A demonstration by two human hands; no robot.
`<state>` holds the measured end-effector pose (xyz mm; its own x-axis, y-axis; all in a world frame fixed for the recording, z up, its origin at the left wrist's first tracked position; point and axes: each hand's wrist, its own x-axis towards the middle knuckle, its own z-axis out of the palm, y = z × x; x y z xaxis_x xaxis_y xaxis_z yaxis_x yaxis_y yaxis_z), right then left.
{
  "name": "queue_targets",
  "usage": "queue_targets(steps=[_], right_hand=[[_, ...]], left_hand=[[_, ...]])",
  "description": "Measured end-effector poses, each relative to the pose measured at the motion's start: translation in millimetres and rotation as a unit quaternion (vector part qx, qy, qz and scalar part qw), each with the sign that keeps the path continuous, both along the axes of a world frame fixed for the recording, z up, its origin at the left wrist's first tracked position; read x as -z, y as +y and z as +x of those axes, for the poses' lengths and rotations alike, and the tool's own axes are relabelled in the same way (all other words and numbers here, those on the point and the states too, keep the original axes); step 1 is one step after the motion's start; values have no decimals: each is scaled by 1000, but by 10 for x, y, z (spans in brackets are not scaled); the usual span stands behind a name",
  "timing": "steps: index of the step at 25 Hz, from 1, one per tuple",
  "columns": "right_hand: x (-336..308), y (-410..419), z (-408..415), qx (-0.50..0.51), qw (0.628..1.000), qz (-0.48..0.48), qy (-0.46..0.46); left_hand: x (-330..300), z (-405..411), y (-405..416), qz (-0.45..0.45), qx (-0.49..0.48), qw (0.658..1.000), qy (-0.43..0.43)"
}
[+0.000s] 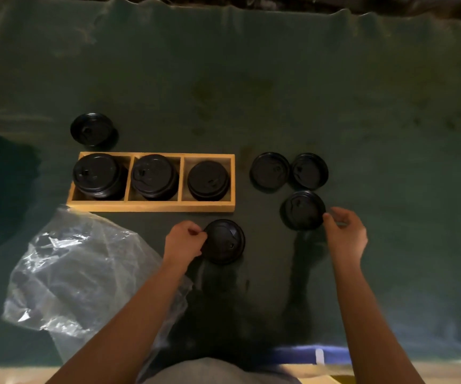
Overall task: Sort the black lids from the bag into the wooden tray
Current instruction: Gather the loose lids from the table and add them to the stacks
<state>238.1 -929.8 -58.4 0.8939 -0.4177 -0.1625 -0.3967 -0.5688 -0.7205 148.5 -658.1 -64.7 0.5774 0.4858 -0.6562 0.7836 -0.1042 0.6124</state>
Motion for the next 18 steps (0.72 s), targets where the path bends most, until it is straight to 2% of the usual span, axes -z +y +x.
queue_targets(steps=[3, 5, 9, 13, 15, 18], right_hand=[[33, -39, 40, 14, 1000, 8, 4], [84, -52, 88, -2, 999, -2, 35], [196, -7, 132, -50, 994, 3, 93], [134, 19, 73, -23, 999, 9, 48], [20, -62, 66, 13, 998, 59, 4], [-179, -126, 34, 8, 970, 236, -50]], left_hand=[[-170, 89, -184, -160, -79, 984, -2], [-262, 141, -277, -208, -89, 974, -10], [-329, 221, -405, -227, -85, 970, -33], [-318, 251, -460, -233, -83, 968, -31], [-310, 264, -474, -242, -79, 966, -34], [-314, 289, -517, -243, -62, 967, -45]])
